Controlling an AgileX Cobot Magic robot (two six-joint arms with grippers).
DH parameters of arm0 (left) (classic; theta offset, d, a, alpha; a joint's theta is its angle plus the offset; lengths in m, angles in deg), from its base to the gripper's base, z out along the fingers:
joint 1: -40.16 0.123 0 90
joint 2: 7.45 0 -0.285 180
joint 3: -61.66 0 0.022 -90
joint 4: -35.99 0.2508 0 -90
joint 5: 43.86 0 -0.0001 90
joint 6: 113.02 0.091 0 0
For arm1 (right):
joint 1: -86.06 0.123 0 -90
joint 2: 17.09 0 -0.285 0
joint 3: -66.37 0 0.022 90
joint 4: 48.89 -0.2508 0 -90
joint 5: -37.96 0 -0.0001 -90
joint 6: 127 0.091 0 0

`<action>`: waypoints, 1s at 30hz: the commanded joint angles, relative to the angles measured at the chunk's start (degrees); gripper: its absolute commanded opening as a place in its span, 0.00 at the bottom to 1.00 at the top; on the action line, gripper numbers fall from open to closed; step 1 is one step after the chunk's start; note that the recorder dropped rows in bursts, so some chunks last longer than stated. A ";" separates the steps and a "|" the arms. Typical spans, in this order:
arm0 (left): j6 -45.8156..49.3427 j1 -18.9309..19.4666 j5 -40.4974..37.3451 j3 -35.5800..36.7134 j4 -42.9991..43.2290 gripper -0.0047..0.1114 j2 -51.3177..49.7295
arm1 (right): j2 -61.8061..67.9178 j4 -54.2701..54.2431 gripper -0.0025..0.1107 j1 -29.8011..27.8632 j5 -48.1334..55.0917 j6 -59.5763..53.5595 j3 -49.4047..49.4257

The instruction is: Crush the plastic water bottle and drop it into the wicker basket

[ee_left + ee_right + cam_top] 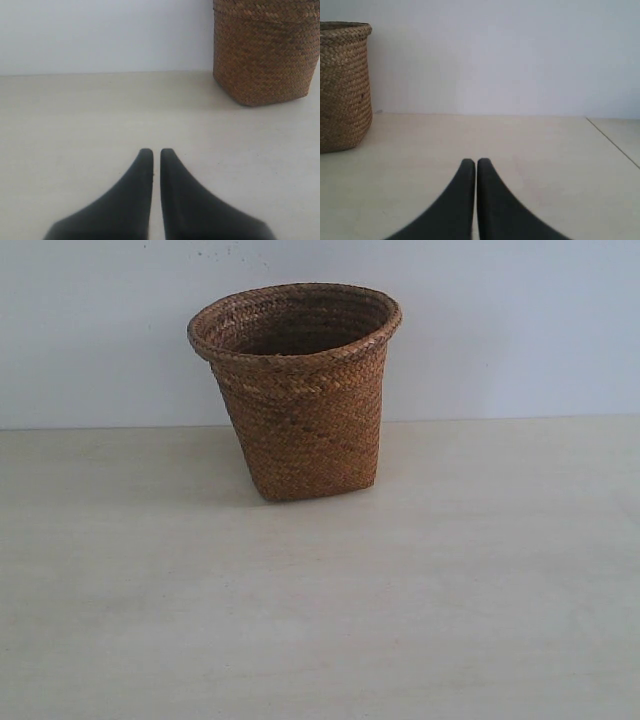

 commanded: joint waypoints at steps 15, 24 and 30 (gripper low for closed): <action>0.00 0.17 -0.17 0.21 -0.58 0.08 0.16 | -1.53 1.47 0.02 -0.14 9.39 7.45 -0.06; 0.00 0.17 -0.17 0.21 -0.58 0.08 0.16 | -1.53 3.16 0.02 -0.14 13.38 6.91 -0.06; 0.00 0.17 -0.17 0.21 -0.58 0.08 0.16 | -1.53 3.16 0.02 -0.14 13.37 6.91 -0.06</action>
